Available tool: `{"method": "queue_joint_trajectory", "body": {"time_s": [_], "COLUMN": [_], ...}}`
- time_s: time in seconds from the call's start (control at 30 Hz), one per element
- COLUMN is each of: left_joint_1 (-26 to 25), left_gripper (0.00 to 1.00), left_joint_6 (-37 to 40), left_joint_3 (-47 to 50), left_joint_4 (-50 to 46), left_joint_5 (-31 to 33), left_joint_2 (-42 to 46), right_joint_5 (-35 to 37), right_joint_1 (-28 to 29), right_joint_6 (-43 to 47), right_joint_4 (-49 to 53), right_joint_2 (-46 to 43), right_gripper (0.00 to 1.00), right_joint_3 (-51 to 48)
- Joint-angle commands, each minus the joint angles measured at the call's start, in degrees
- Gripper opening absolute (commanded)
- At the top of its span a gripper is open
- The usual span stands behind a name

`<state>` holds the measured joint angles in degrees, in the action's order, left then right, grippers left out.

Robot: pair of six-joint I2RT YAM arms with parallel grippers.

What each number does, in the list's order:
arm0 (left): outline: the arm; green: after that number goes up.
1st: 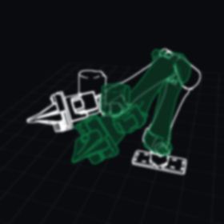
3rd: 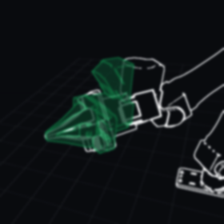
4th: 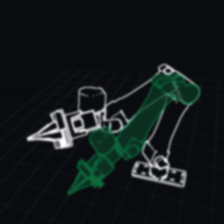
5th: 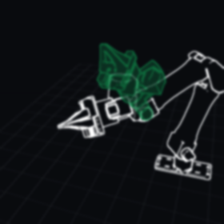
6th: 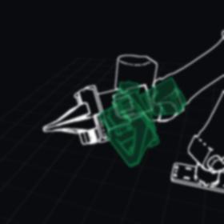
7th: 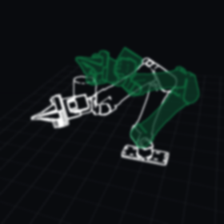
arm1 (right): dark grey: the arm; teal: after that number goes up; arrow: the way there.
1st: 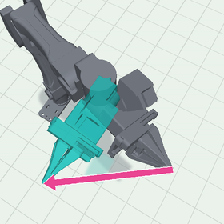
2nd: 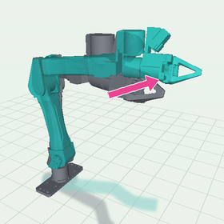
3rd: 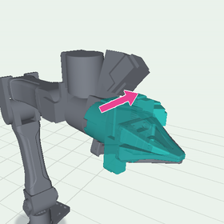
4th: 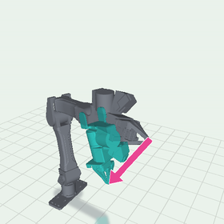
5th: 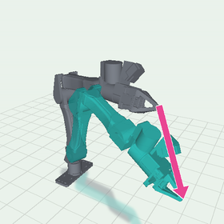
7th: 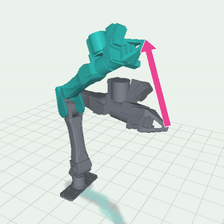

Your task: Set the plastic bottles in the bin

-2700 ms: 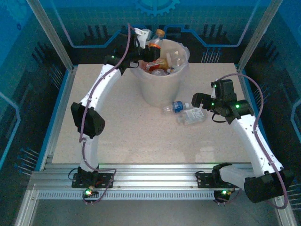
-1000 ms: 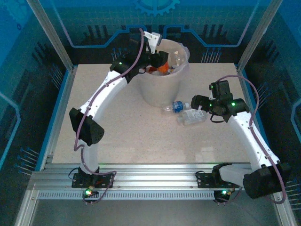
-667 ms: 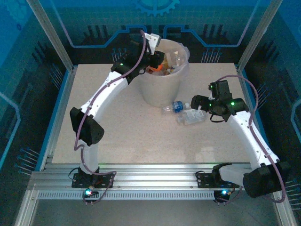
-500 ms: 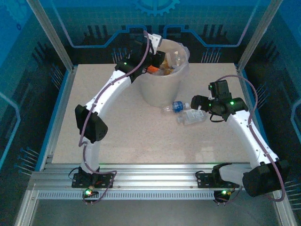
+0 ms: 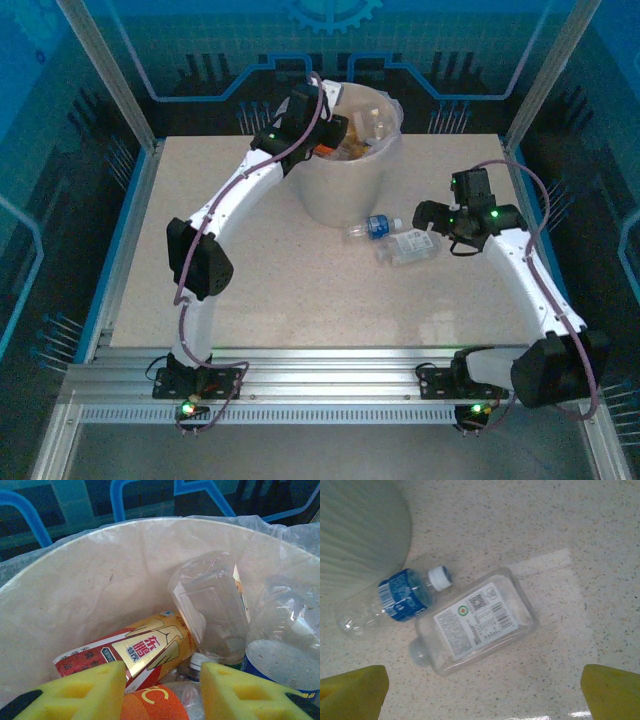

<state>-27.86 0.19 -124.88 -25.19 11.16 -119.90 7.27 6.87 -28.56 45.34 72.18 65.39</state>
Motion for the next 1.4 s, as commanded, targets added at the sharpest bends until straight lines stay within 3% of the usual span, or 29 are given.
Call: {"method": "queue_joint_trajectory", "body": {"time_s": [0.0, 0.27, 0.4, 0.63, 0.83, 1.07, 1.37], "left_joint_1": [0.1, -1.8, -4.2, -6.9, -7.8, -8.6, -10.5], "left_gripper": [0.48, 0.7, 0.98, 0.99, 0.99, 0.99, 0.99], "left_joint_6": [0.8, 1.7, 3.6, 0.3, -8.8, -19.8, -28.9], "left_joint_3": [2.0, 10.0, 16.5, 33.7, 50.3, 63.5, 73.0], "left_joint_4": [1.1, 5.2, 7.9, 15.1, 24.5, 27.3, 25.9], "left_joint_5": [0.7, 0.0, 1.0, 2.2, 2.2, 4.4, 11.1], "left_joint_2": [4.3, 13.5, 19.3, 30.8, 41.6, 48.5, 51.2], "right_joint_5": [-0.7, -4.4, -7.2, -13.5, -17.4, -22.2, -25.1], "right_joint_1": [-2.3, -6.2, -7.7, -9.2, -9.1, -8.9, -6.2], "right_joint_6": [-1.3, -2.4, -2.2, -0.4, 0.7, 0.4, -1.1], "right_joint_4": [-1.8, -5.8, -7.2, -8.9, -9.2, -11.7, -13.3], "right_joint_2": [2.8, 12.9, 18.7, 28.4, 32.7, 30.6, 22.7], "right_gripper": [1.0, 1.0, 1.0, 0.98, 0.89, 0.86, 0.85], "right_joint_3": [-0.6, 1.6, 4.5, 9.0, 10.1, 4.5, -4.4]}}
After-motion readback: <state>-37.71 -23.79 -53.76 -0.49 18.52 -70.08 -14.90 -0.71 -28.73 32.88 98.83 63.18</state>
